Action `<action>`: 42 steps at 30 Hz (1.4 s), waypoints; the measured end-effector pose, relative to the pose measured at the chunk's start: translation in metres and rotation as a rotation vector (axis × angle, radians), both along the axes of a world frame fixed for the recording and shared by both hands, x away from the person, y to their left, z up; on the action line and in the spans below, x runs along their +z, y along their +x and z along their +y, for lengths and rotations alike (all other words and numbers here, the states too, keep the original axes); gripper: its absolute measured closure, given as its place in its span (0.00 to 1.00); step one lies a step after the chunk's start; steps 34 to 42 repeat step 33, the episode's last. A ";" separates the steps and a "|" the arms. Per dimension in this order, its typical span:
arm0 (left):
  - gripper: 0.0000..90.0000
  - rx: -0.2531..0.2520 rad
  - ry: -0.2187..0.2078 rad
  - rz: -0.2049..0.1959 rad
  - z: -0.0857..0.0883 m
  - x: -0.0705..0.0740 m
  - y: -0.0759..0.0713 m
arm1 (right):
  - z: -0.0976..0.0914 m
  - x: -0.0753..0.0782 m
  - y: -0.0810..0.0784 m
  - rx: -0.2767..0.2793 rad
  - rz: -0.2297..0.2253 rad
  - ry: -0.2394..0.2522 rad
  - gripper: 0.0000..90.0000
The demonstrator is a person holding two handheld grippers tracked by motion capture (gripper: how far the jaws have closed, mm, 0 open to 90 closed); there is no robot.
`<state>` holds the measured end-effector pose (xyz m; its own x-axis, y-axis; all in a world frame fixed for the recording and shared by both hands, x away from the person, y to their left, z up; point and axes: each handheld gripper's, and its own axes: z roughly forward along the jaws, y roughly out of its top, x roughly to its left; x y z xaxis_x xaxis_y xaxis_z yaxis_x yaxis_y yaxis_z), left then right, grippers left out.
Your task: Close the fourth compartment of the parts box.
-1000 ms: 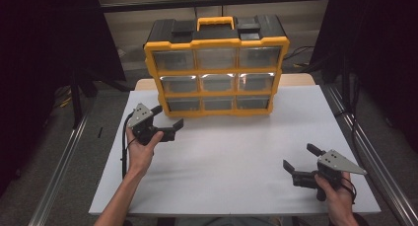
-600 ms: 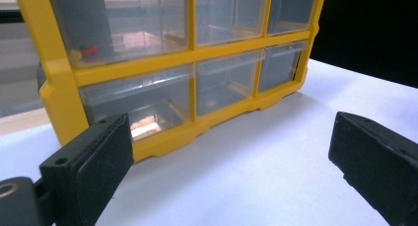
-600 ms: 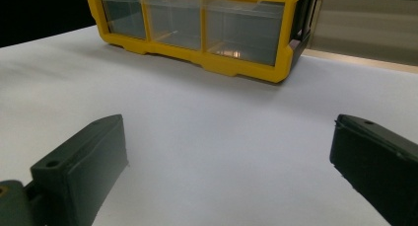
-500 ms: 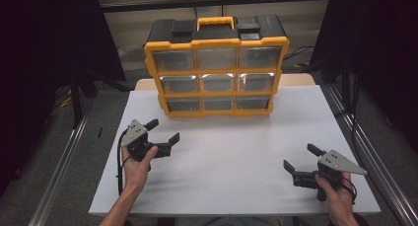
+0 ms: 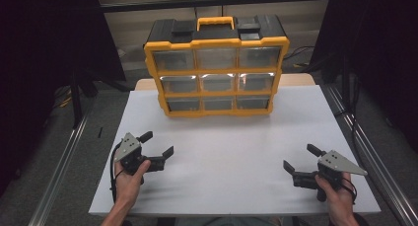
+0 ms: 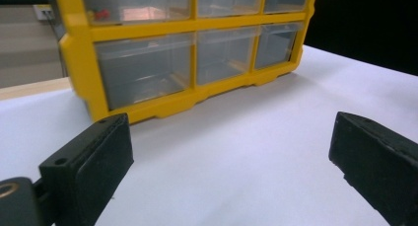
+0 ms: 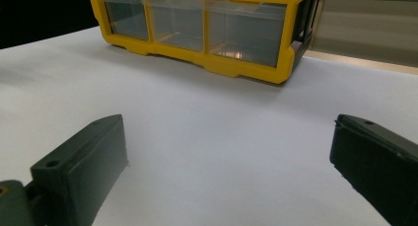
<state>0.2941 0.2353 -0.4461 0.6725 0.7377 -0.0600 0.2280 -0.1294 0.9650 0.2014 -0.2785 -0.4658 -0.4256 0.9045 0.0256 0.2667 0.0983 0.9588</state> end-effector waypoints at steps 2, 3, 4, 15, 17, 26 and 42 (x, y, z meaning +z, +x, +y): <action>0.03 0.017 -0.009 0.003 0.003 -0.002 -0.005 | 0.000 0.000 0.000 0.001 -0.003 -0.002 0.01; 0.03 0.022 -0.002 0.008 0.004 -0.004 -0.007 | 0.000 0.000 0.000 0.003 -0.004 -0.003 0.01; 0.03 0.022 -0.001 0.013 0.005 -0.005 -0.009 | 0.000 0.000 0.000 0.001 -0.003 -0.003 0.01; 0.04 0.056 -0.001 0.017 0.012 -0.006 -0.031 | 0.000 0.000 -0.001 0.001 -0.004 -0.002 0.01; 0.04 0.061 0.001 0.018 0.013 -0.006 -0.035 | 0.000 0.000 -0.001 0.002 -0.005 -0.003 0.01; 0.04 0.120 -0.003 0.005 0.023 -0.009 -0.041 | -0.002 0.001 -0.001 -0.013 0.001 0.004 0.01; 0.04 0.116 0.001 0.019 0.023 -0.009 -0.034 | -0.002 0.000 0.001 -0.010 0.005 -0.002 0.01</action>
